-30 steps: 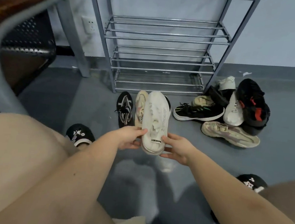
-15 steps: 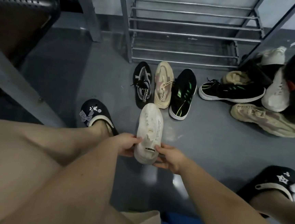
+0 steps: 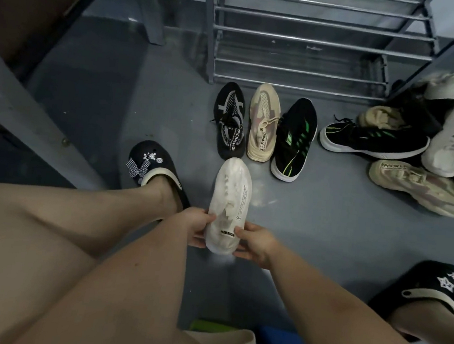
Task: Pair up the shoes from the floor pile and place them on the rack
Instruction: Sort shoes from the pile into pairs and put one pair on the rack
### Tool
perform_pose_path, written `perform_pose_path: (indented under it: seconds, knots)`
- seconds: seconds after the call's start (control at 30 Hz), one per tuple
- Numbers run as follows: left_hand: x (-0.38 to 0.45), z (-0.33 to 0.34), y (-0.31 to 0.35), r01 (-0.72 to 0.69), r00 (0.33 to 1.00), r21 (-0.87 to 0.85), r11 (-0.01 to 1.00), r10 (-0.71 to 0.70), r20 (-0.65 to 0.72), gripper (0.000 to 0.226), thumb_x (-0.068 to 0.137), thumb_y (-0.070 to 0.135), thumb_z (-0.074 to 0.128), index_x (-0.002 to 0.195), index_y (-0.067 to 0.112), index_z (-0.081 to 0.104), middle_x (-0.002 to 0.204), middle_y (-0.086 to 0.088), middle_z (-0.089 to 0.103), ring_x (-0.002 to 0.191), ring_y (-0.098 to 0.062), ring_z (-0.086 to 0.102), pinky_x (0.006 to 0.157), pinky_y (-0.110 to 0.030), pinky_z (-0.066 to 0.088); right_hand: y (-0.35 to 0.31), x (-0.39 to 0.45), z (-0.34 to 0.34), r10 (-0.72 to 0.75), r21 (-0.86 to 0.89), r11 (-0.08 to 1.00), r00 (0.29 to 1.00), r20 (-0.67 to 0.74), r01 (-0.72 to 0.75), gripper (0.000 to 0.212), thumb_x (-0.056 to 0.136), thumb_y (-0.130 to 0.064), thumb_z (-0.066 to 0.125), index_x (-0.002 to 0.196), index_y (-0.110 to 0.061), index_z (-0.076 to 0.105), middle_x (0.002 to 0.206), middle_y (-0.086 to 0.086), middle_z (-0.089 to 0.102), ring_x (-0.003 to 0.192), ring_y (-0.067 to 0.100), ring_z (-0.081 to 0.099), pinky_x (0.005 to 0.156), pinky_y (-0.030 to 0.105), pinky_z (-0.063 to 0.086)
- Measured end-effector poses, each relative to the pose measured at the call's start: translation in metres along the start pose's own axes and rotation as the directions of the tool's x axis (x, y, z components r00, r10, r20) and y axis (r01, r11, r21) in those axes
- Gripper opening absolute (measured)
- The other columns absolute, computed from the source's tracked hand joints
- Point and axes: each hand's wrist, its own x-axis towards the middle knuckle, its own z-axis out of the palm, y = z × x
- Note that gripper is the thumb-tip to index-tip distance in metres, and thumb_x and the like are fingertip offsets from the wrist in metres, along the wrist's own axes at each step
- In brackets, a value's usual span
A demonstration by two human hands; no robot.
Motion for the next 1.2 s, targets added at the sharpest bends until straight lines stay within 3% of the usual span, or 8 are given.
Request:
perform_pose_path:
  seconds: [0.13, 0.27, 0.4, 0.57, 0.7, 0.9, 1.1, 1.2]
  knots:
    - [-0.002, -0.002, -0.004, 0.031, 0.999, 0.034, 0.999, -0.031, -0.026, 0.032, 0.099, 0.021, 0.046, 0.126, 0.005, 0.053, 0.123, -0.015, 0.062, 0.109, -0.031, 0.06, 0.087, -0.042, 0.049, 0.003, 0.004, 0.003, -0.015, -0.053, 0.999, 1.0, -0.019, 0.014, 0.031, 0.099, -0.017, 0.048, 0.13, -0.016, 0.052, 0.115, 0.009, 0.064, 0.096, 0.024, 0.062, 0.083, 0.038, 0.052]
    - [-0.002, 0.006, 0.002, -0.039, 0.996, 0.119, 0.992, 0.048, -0.071, 0.052, 0.092, 0.026, 0.053, 0.14, 0.008, 0.04, 0.112, -0.008, 0.062, 0.097, -0.023, 0.059, 0.081, -0.034, 0.046, 0.002, 0.001, -0.001, -0.045, -0.144, 0.989, 0.998, -0.052, 0.037, 0.03, 0.095, -0.025, 0.055, 0.123, -0.016, 0.058, 0.114, 0.005, 0.067, 0.102, 0.023, 0.064, 0.096, 0.042, 0.051]
    - [-0.01, 0.017, 0.021, -0.157, 0.944, 0.368, 0.917, 0.249, -0.218, 0.067, 0.094, 0.037, 0.049, 0.148, 0.008, 0.02, 0.142, -0.013, 0.044, 0.124, -0.031, 0.048, 0.1, -0.036, 0.041, -0.008, -0.011, -0.011, -0.184, -0.444, 0.889, 0.975, -0.123, 0.112, 0.054, 0.089, -0.027, 0.063, 0.138, -0.009, 0.046, 0.133, 0.008, 0.057, 0.119, 0.024, 0.057, 0.104, 0.033, 0.042]
    - [-0.031, 0.055, 0.032, -0.22, 0.862, 0.828, 0.517, 0.5, -0.084, 0.062, 0.097, 0.037, 0.041, 0.15, 0.017, 0.015, 0.151, -0.01, 0.031, 0.134, -0.032, 0.037, 0.105, -0.043, 0.034, -0.027, -0.036, -0.034, -0.366, -0.86, 0.493, 0.928, -0.066, 0.133, 0.066, 0.092, -0.036, 0.056, 0.147, -0.012, 0.029, 0.151, 0.009, 0.035, 0.136, 0.028, 0.037, 0.108, 0.032, 0.032]
    - [-0.042, 0.084, 0.043, -0.261, 0.797, 0.952, 0.159, 0.593, 0.119, 0.06, 0.098, 0.037, 0.039, 0.149, 0.014, 0.017, 0.157, -0.01, 0.015, 0.142, -0.027, 0.022, 0.111, -0.038, 0.025, -0.038, -0.052, -0.071, -0.464, -0.948, 0.313, 0.879, -0.108, 0.048, 0.069, 0.094, -0.037, 0.05, 0.151, -0.016, 0.016, 0.157, 0.008, 0.02, 0.141, 0.029, 0.026, 0.114, 0.036, 0.026]
    - [-0.054, 0.135, 0.071, -0.315, 0.729, 0.948, -0.053, 0.626, 0.277, 0.065, 0.097, 0.04, 0.041, 0.15, 0.012, 0.015, 0.158, -0.013, 0.011, 0.144, -0.028, 0.017, 0.115, -0.038, 0.02, -0.048, -0.086, -0.133, -0.501, -0.938, 0.338, 0.83, -0.246, -0.074, 0.073, 0.095, -0.04, 0.049, 0.152, -0.018, 0.01, 0.159, 0.008, 0.012, 0.145, 0.027, 0.016, 0.115, 0.04, 0.025]
    - [-0.071, 0.183, 0.113, -0.347, 0.672, 0.925, -0.157, 0.646, 0.362, 0.065, 0.097, 0.042, 0.041, 0.15, 0.014, 0.016, 0.159, -0.01, 0.005, 0.145, -0.027, 0.012, 0.117, -0.038, 0.018, -0.064, -0.117, -0.19, -0.54, -0.903, 0.409, 0.764, -0.352, -0.127, 0.071, 0.094, -0.042, 0.049, 0.151, -0.017, 0.014, 0.158, 0.007, 0.015, 0.144, 0.028, 0.018, 0.112, 0.043, 0.03]
    - [-0.072, 0.203, 0.12, -0.392, 0.682, 0.912, -0.123, 0.626, 0.377, 0.066, 0.097, 0.043, 0.039, 0.15, 0.014, 0.013, 0.16, -0.01, 0.003, 0.146, -0.026, 0.011, 0.117, -0.037, 0.016, -0.076, -0.13, -0.213, -0.57, -0.898, 0.413, 0.726, -0.384, -0.151, 0.072, 0.094, -0.043, 0.049, 0.151, -0.017, 0.015, 0.157, 0.009, 0.017, 0.143, 0.029, 0.019, 0.112, 0.043, 0.029]
